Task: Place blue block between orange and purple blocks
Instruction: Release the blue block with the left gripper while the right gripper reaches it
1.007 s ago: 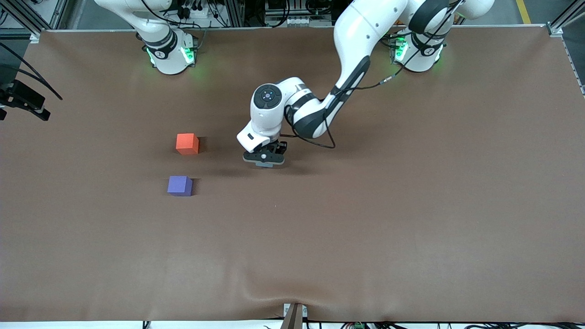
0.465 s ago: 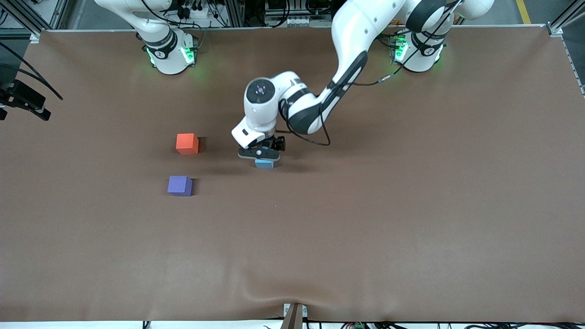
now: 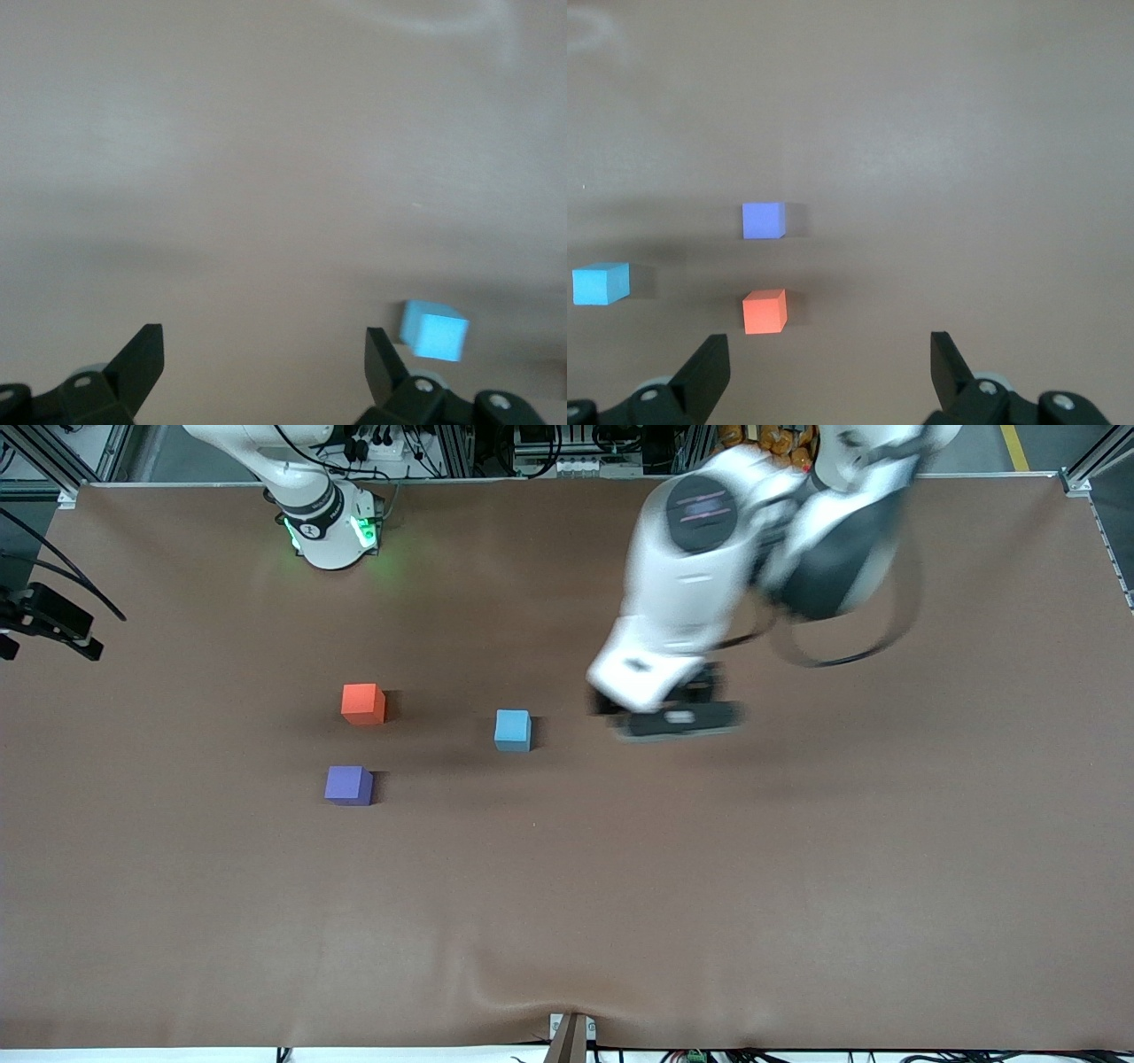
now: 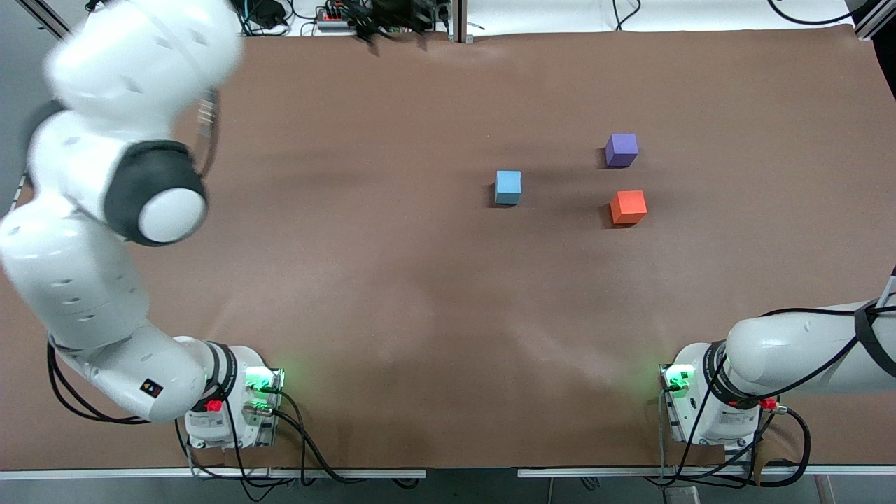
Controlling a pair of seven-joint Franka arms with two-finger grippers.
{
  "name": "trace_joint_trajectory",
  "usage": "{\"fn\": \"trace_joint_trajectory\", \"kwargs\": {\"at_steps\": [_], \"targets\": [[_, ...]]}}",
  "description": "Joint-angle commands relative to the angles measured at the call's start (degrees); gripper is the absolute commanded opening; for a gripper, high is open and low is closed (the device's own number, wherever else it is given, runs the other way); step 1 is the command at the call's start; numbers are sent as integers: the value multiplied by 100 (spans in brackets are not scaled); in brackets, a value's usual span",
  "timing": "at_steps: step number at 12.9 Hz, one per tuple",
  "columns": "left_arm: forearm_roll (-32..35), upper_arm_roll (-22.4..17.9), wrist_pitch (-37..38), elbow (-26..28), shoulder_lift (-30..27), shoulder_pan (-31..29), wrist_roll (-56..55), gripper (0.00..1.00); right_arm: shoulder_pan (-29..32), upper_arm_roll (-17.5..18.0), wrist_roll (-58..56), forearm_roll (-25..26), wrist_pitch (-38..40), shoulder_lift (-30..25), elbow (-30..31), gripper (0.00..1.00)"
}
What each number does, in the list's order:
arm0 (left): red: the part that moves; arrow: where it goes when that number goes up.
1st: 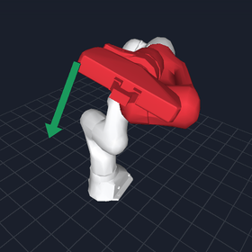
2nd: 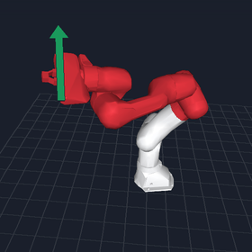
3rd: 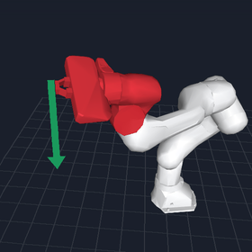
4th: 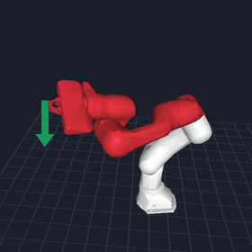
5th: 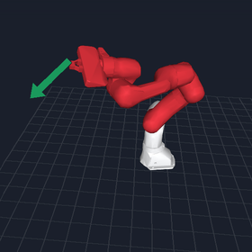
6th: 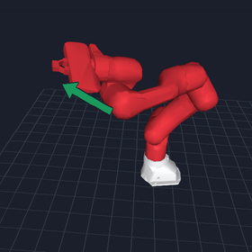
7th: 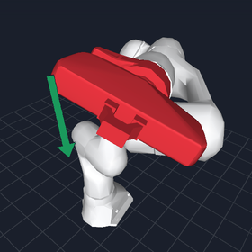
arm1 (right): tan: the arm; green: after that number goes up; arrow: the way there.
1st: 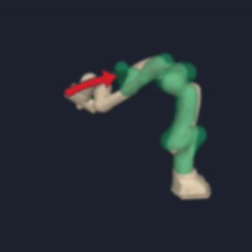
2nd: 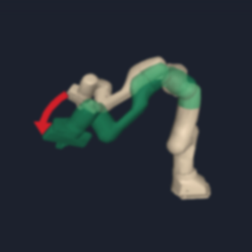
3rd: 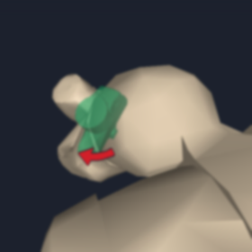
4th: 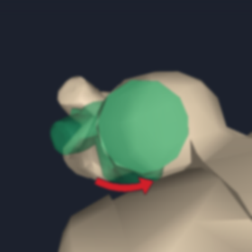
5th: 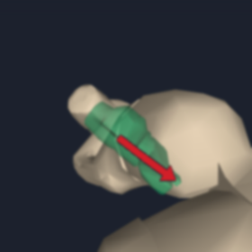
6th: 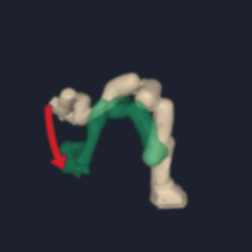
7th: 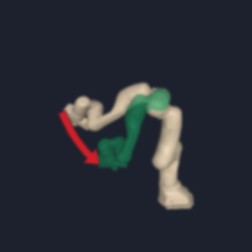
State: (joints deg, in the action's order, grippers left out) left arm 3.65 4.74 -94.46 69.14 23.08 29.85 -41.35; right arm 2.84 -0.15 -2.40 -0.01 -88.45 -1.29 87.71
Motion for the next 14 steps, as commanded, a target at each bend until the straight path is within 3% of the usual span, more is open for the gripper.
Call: {"fn": "trace_joint_trajectory", "kwargs": {"at_steps": [1, 3, 6, 10, 14], "targets": [[74, 97, 776, 354, -706, -837, 739, 100, -100, 15, 12, -17, 134, 646, -140, 100], [74, 106, 1051, 406, -1040, -1470, 1294, 100, -126, 33, 20, -60, 370, 717, -62, 100], [30, 132, 1017, 1064, -1612, -2201, 1831, 100, -766, 33, 343, -87, 145, 937, 193, 100], [4, 27, 16, 2777, -2806, -2308, 2322, 100, -1881, 33, 1934, -288, -540, 1472, 317, 100], [4, -123, 181, 2640, -2818, -2352, 2517, 100, -2558, 33, 1954, -896, -1480, 1799, 825, 100]]}}
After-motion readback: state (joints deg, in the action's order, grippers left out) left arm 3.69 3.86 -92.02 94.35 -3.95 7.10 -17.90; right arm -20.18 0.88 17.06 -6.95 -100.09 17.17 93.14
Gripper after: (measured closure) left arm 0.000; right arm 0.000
